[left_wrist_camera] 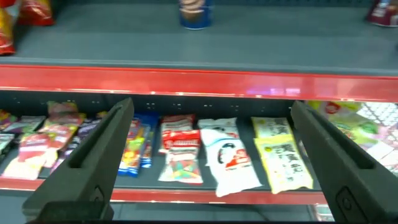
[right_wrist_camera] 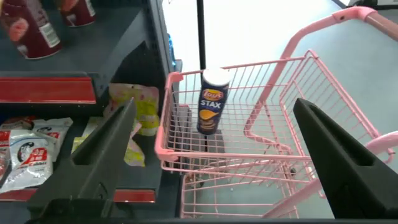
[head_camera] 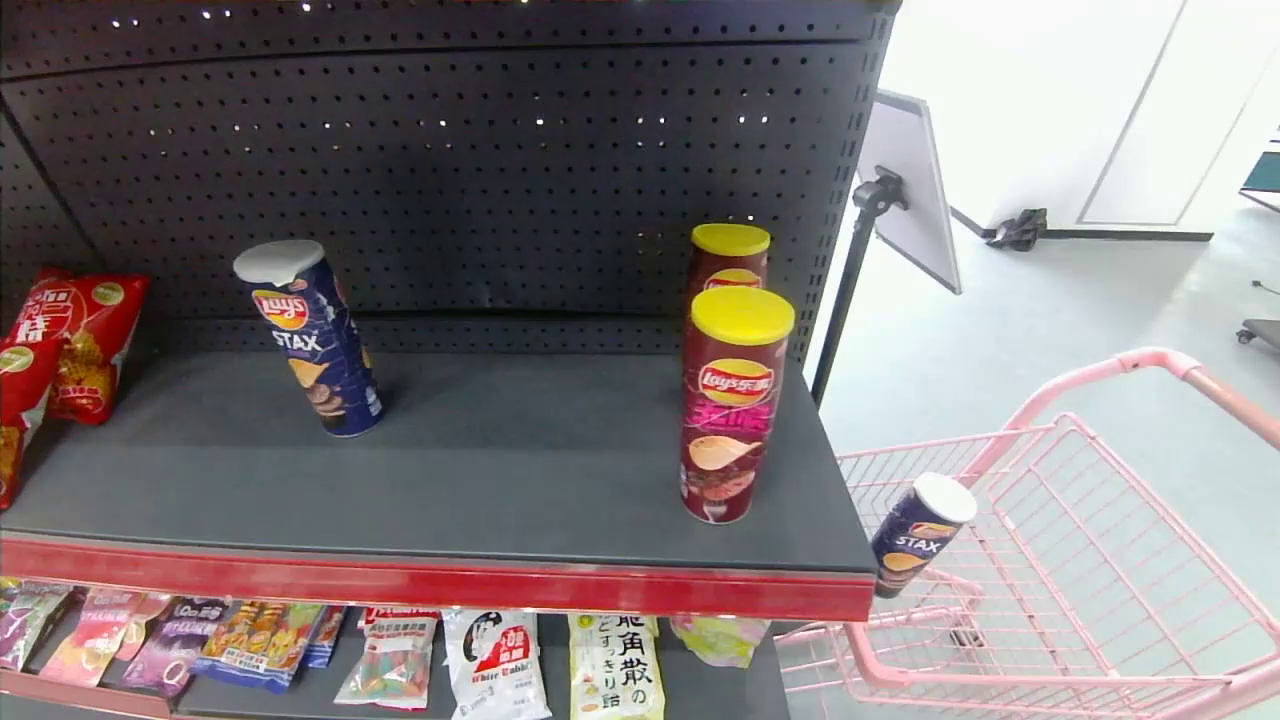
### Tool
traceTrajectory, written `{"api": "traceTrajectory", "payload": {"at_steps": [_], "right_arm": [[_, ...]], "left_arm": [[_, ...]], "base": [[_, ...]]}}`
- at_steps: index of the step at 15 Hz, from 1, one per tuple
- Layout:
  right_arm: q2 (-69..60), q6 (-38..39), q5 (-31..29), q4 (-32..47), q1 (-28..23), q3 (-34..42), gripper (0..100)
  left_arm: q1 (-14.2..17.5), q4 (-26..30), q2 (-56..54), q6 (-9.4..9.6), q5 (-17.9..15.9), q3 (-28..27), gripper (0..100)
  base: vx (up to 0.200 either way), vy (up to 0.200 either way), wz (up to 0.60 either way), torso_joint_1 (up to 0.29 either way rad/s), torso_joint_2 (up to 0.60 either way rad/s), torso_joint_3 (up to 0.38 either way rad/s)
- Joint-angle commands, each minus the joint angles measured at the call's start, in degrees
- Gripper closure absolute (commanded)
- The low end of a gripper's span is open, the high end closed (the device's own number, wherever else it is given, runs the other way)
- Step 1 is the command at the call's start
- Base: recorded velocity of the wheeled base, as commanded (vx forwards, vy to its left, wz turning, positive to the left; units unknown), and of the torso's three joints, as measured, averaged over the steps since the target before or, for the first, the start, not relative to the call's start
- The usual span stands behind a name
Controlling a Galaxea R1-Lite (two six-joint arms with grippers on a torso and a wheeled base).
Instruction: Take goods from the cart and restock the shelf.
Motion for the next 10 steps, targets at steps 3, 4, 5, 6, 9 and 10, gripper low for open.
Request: {"api": "traceTrajectory", "payload": {"at_steps": [3,4,5,6,9,10], "right_arm": [[-0.02,0.0,0.04,-0.02,0.03,0.0,0],[-0.02,0.0,0.04,-0.11,0.03,0.0,0],[-0.02,0.0,0.04,-0.02,0.03,0.0,0],[-0.02,0.0,0.04,-0.11,0.03,0.0,0],[0.06,0.0,0.04,-0.02,0.03,0.0,0],[-0.02,0.0,0.04,-0.02,0.03,0.0,0]], "left_arm": [[0.01,0.0,0.06,-0.04,0.04,0.01,0],[0.01,-0.09,0.06,-0.04,0.04,0.01,0],[0.01,0.0,0.06,-0.04,0.04,0.01,0],[0.01,0.0,0.06,-0.13,0.04,0.01,0],[0.01,0.0,0.06,-0.13,0.04,0.01,0],[0.01,0.0,0.06,-0.13,0.04,0.01,0]], "base": [[0.0,-0.2,0.0,0.004,0.0,0.001],[0.0,-0.2,0.0,0.007,0.01,0.007],[0.0,-0.2,0.0,0.002,0.0,0.007],[0.0,-0.2,0.0,-0.002,-0.01,0.007],[0.0,-0.2,0.0,0.001,0.0,-0.001],[0.0,-0.2,0.0,0.002,0.0,-0.007]]}}
